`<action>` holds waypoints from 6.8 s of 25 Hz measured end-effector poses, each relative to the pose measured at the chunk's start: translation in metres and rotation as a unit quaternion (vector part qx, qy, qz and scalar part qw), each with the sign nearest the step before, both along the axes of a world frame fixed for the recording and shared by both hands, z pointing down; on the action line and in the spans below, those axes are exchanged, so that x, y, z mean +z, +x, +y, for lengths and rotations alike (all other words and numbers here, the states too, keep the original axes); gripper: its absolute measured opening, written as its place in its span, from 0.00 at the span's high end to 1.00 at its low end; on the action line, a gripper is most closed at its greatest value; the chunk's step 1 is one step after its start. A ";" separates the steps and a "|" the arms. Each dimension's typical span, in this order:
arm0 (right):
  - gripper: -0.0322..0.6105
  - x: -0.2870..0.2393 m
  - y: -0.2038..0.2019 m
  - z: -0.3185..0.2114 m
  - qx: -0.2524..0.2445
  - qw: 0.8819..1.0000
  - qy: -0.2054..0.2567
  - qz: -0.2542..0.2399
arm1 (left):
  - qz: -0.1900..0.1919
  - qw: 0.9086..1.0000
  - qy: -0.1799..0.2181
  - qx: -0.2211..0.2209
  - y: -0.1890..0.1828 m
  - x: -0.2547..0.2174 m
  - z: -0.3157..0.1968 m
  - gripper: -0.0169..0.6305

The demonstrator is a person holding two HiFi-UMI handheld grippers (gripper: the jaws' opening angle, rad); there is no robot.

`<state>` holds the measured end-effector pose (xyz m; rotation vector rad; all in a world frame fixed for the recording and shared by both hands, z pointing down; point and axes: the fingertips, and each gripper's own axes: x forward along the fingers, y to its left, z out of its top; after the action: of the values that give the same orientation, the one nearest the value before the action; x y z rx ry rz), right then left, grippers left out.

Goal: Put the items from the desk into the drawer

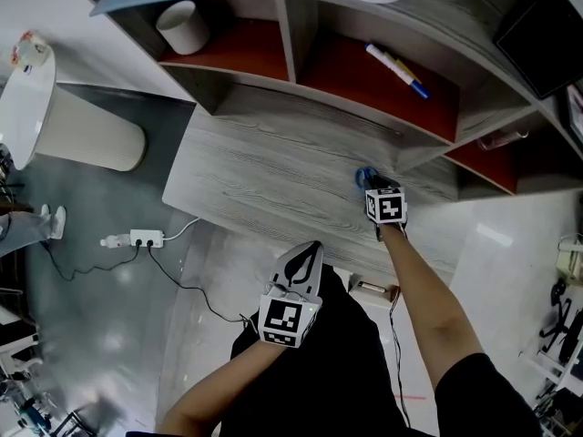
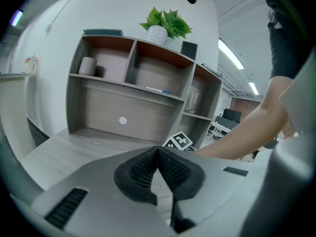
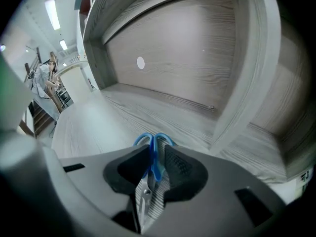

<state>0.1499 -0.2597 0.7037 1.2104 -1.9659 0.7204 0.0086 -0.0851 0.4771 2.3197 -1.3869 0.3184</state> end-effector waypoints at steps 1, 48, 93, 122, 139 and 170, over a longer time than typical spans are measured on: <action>0.80 0.000 -0.003 -0.001 -0.004 1.000 -0.003 -0.003 | 0.000 1.000 0.000 -0.002 -0.001 0.000 -0.001 0.97; 0.80 -0.098 -0.017 0.075 -0.057 0.995 0.072 0.023 | 0.040 0.996 0.027 0.081 0.013 -0.020 0.023 0.97; 0.80 0.083 0.081 0.342 -0.091 0.994 0.004 0.061 | -0.008 0.993 -0.045 0.109 0.121 0.048 0.191 0.97; 0.80 0.158 0.083 0.305 -0.111 0.989 -0.023 0.095 | -0.019 0.995 -0.069 0.064 0.120 0.086 0.193 0.97; 0.79 0.152 0.077 0.312 -0.131 0.987 -0.030 0.086 | -0.024 0.996 -0.062 0.066 0.119 0.080 0.190 0.97; 0.86 -0.065 0.055 0.389 0.190 0.976 0.083 -0.060 | 0.012 0.990 -0.025 0.136 0.063 0.027 0.207 0.97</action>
<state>0.2047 0.1296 0.6388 1.7102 -1.9432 0.8463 0.0713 0.1215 0.5044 2.4628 -1.0378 0.4001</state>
